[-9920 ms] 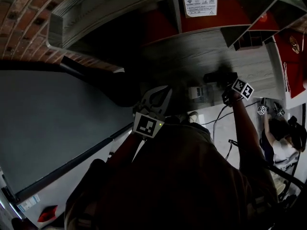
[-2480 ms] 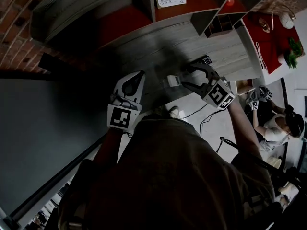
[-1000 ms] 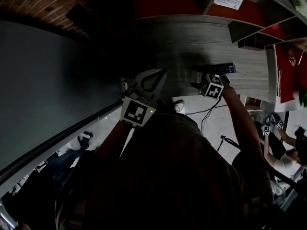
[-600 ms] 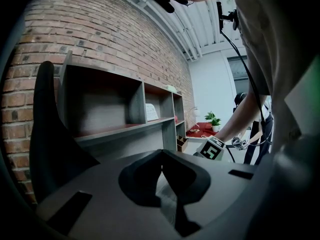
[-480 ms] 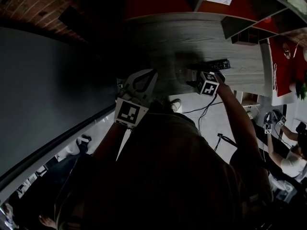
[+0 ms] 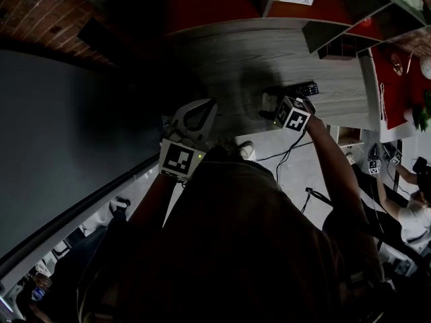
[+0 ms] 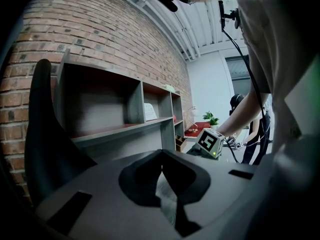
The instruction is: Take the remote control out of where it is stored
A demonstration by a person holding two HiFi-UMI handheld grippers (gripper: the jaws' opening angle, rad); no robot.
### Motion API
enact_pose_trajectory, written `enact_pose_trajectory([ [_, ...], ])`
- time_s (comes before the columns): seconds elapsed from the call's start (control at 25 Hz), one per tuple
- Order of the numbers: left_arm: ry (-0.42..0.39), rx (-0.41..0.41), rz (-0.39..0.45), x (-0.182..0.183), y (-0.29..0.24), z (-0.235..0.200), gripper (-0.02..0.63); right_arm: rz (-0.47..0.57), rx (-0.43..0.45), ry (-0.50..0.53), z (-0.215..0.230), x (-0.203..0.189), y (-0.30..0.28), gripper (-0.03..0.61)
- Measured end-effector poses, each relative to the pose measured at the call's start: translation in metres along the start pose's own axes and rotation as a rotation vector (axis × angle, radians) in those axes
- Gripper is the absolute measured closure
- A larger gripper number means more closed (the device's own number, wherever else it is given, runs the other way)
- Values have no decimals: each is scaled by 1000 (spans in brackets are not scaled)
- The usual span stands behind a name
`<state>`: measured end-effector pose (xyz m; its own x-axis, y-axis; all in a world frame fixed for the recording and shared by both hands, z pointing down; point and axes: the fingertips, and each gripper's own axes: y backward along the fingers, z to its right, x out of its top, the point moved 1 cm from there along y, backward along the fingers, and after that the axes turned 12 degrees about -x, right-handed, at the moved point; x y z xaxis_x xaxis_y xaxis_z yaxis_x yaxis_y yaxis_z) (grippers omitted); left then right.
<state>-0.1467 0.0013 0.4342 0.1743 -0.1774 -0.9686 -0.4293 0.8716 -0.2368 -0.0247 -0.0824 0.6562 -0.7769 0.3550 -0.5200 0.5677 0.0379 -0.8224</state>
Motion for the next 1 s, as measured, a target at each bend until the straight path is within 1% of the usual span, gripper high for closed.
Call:
enact_pose_trajectory([
  [0.12,-8,-13,5,3,-5,-2,603,34,-17,-75,8,7,14,284],
  [0.28,-15,-39,18,8,-14,-1,603,133,-55,-183,17,31,42,284],
  [0.4,-11,-59,39,15,-19,-2,603,195,-107,-262,26,42,65,284],
  [0.6,-30,-104,66,28,-35,-5,603,286,-239,-367,48,48,109,284],
  [0.8,-48,-141,94,38,-52,-1,603,432,-375,-448,62,46,164,284],
  [0.88,-53,-152,103,42,-58,0,603,491,-441,-479,68,51,191,284],
  [1.0,-63,-163,107,47,-67,0,603,576,-520,-500,71,62,234,284],
])
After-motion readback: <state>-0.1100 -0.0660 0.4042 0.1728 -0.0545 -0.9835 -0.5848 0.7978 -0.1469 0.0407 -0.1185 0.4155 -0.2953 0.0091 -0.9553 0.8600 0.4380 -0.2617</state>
